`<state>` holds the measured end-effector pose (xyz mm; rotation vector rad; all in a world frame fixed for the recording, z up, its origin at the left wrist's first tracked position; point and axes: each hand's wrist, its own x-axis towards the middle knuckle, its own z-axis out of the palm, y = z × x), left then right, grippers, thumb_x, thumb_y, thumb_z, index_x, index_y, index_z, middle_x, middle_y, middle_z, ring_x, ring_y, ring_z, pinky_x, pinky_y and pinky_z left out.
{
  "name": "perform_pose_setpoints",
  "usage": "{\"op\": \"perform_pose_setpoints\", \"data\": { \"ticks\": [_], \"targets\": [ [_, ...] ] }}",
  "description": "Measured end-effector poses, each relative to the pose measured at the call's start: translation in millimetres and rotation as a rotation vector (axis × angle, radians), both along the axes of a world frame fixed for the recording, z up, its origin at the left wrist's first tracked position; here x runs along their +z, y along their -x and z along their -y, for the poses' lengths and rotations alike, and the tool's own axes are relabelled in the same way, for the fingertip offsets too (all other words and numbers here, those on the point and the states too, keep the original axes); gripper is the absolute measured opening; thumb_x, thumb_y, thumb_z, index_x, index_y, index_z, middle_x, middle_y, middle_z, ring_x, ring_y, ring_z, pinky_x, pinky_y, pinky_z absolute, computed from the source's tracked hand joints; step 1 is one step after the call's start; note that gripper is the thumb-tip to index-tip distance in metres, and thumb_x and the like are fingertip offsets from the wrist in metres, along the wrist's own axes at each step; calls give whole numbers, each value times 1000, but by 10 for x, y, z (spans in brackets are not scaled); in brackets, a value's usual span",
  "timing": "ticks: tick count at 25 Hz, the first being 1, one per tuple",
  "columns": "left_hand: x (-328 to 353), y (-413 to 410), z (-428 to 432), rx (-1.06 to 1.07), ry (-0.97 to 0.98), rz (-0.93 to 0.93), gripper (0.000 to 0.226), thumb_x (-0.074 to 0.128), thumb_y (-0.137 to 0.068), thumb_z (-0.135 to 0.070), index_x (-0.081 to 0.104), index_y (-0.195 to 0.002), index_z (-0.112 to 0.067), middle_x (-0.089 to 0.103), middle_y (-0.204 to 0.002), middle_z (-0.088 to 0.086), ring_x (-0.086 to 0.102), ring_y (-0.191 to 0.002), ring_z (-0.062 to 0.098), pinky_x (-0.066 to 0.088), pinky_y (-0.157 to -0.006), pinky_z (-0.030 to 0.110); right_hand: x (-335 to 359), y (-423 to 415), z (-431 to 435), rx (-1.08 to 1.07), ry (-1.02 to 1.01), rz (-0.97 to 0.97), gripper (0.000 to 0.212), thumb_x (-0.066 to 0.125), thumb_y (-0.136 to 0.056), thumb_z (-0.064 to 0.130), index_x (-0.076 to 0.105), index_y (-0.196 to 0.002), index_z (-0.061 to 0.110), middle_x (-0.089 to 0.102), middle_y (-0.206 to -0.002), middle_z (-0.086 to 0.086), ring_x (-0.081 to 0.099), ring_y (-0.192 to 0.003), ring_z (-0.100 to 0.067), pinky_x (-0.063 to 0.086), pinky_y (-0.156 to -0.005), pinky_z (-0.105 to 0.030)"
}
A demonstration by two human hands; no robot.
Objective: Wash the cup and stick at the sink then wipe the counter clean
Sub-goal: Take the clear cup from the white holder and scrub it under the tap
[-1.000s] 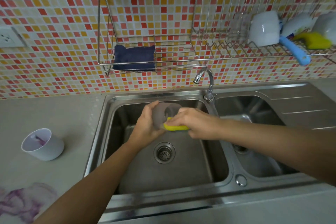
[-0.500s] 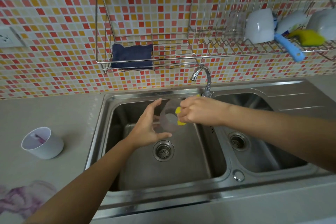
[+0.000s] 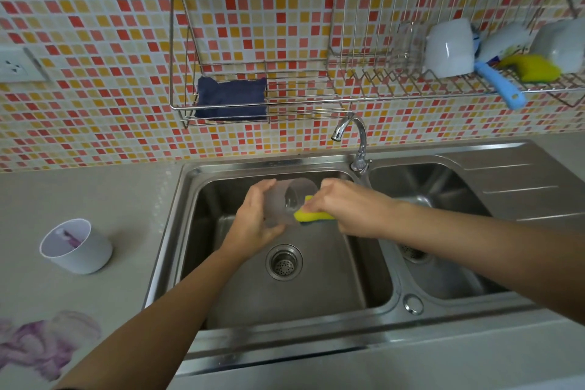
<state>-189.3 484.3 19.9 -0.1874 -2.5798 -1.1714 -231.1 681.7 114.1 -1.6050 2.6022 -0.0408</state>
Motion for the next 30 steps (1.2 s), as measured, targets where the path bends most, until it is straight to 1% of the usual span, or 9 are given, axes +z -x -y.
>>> {"op": "perform_pose_setpoints", "data": {
  "ticks": [3, 6, 10, 14, 16, 18, 21, 24, 30],
  "targets": [
    [27, 27, -103, 8, -47, -29, 84, 84, -66, -15, 37, -135, -8, 45, -132, 1, 41, -118, 1, 30, -94, -1, -59, -76, 76, 0, 1, -52, 24, 66, -79, 11, 61, -103, 14, 67, -102, -4, 52, -91, -25, 47, -82, -41],
    [48, 56, -116, 22, -67, -41, 86, 85, -65, -18, 36, -135, -8, 41, -128, -1, 40, -115, -1, 33, -88, -2, -53, -26, 83, -55, 27, -113, 26, 66, -83, 27, 63, -106, 16, 69, -101, -1, 55, -90, -23, 49, -79, -36],
    [149, 39, -10, -154, -213, 187, 101, 86, -63, -18, 24, -142, -25, 33, -140, -2, 56, -112, 14, 55, -86, 24, 48, 154, -75, 211, -52, -441, 17, 76, -68, 13, 71, -83, 20, 71, -78, 7, 59, -71, -18, 50, -64, -27],
    [147, 70, 27, -244, -133, 173, 103, 86, -62, -23, 23, -144, -26, 38, -143, -5, 48, -123, 10, 50, -95, 32, 151, 194, -39, 432, -156, -603, 13, 74, -72, 15, 71, -80, 24, 69, -78, 14, 57, -74, -14, 48, -68, -25],
    [114, 69, -28, -182, -91, 111, 93, 85, -63, -25, 32, -139, -19, 45, -137, -5, 47, -123, 7, 48, -97, 30, 83, 139, 32, 316, -121, -555, 21, 71, -75, 9, 69, -94, 19, 69, -90, 7, 57, -83, -17, 49, -72, -29],
    [100, 52, -75, -101, -100, 91, 88, 84, -64, -21, 35, -137, -18, 45, -135, -6, 46, -120, 6, 45, -98, 23, 25, 45, 103, 86, -136, -204, 43, 65, -76, 0, 58, -116, 13, 66, -105, -3, 56, -95, -25, 49, -79, -36],
    [36, 55, -30, -80, -127, 87, 85, 84, -64, -19, 36, -135, -18, 48, -134, -3, 50, -119, 11, 49, -94, 31, 98, 39, 145, -73, -56, 185, 42, 62, -70, 3, 60, -106, 24, 66, -92, -2, 58, -88, -24, 48, -76, -39],
    [75, 108, -18, -22, -153, 81, 86, 84, -64, -19, 37, -136, -19, 49, -134, -2, 48, -120, 10, 47, -91, 20, 127, 111, 173, -2, -148, -81, 36, 56, -75, -2, 60, -104, 18, 66, -101, -4, 57, -97, -27, 48, -80, -38],
    [130, 135, -2, -151, -320, 206, 94, 86, -62, -15, 32, -138, -24, 41, -138, -2, 56, -115, 14, 56, -84, 30, 79, 197, 129, 105, -233, -310, 27, 57, -81, 1, 65, -102, 17, 68, -97, -1, 55, -94, -23, 49, -77, -35]
  ]
}}
